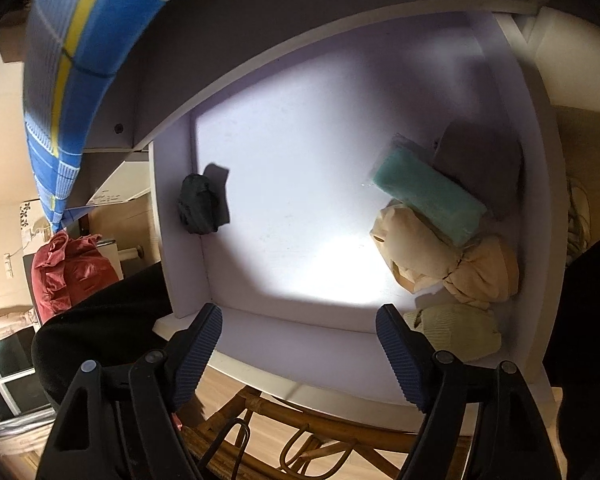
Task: Organize soft objects
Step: 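Lower the pink garment into the gold box and open the left gripper, then return the left gripper to the drawer above the beige garment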
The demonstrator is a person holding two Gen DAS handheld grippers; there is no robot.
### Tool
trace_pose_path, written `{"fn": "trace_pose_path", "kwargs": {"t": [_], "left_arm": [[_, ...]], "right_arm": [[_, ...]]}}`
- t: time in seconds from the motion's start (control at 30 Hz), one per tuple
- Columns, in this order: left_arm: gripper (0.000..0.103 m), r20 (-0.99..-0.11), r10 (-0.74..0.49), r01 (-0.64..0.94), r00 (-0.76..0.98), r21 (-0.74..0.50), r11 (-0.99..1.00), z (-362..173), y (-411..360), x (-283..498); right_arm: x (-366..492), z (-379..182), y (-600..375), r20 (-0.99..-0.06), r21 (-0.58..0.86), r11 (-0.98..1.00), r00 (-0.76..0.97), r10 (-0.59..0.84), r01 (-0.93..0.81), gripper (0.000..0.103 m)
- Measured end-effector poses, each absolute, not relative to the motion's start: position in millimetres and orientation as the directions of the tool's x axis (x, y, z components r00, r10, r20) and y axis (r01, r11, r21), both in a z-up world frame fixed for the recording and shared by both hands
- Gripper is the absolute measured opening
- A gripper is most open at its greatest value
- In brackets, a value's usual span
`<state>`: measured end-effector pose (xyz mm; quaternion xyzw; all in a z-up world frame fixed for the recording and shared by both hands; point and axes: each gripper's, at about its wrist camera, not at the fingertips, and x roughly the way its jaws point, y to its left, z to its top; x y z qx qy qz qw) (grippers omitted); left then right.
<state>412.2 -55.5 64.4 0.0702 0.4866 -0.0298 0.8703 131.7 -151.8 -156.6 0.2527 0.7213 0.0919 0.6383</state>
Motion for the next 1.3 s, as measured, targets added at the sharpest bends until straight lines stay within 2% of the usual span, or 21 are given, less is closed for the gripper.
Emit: {"fn": "trace_pose_path", "kwargs": {"t": [0.2,0.47,0.93,1.3], "left_arm": [[0.053,-0.852,0.025,0.138,0.523,0.113,0.984,62.7,-54.5,390.4],[0.053,-0.818,0.111,0.144,0.564,0.230,0.962,62.6,-54.2,348.8],[0.053,-0.803,0.084,0.184,0.590,0.236,0.954,65.9,-39.5,264.3],[0.053,-0.791,0.019,0.167,0.611,0.152,0.974,64.2,-7.7,203.3]], "right_arm": [[132.5,-162.0,-152.2,-0.884,0.434,0.865,-0.069,0.463,0.251,0.080],[134.8,-167.2,-156.2,-0.902,0.396,0.881,-0.073,0.426,0.258,0.080],[130.2,-177.1,-157.4,-0.931,0.323,0.915,-0.091,0.353,0.242,0.080],[125.2,-183.4,-159.9,-0.946,0.274,0.934,-0.111,0.304,0.228,0.080]]}}
